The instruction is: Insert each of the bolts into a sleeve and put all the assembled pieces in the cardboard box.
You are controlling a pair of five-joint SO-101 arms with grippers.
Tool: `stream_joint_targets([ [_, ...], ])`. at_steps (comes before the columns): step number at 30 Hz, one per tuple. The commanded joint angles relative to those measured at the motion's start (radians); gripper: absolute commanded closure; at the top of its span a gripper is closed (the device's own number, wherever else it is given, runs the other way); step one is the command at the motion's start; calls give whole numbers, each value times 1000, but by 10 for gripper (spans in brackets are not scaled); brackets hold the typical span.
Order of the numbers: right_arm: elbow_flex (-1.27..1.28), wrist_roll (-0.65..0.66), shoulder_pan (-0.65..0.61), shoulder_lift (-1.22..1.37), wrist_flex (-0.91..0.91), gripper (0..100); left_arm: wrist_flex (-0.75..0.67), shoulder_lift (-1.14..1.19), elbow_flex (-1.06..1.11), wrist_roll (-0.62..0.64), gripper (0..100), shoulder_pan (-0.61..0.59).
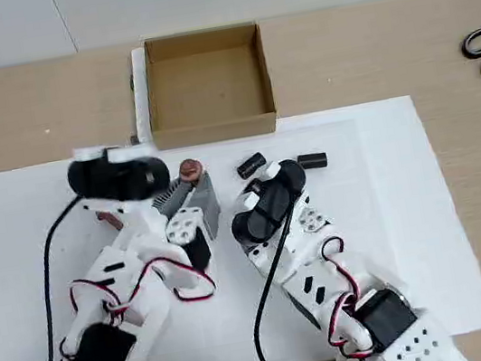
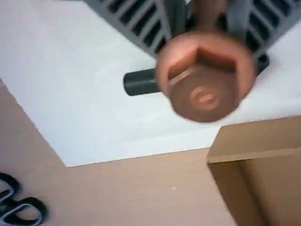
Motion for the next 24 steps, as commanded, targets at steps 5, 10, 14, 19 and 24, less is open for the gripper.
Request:
stream_joint_targets([
  [5,-8,-9,-7,-12,-30,996,-37,-46,-18,5,994,11],
  [10,6,-9,-7,-12,-30,996,-86,-46,-59,55,994,18],
  [14,34,-9,-27,-12,-30,996,-126,-48,-64,58,994,54],
  [19,37,-9,-82,-12,-30,996,-118,-46,-61,144,994,58],
  [24,37,-11,-77,-12,-31,996,-51,-43,-58,210,994,58],
])
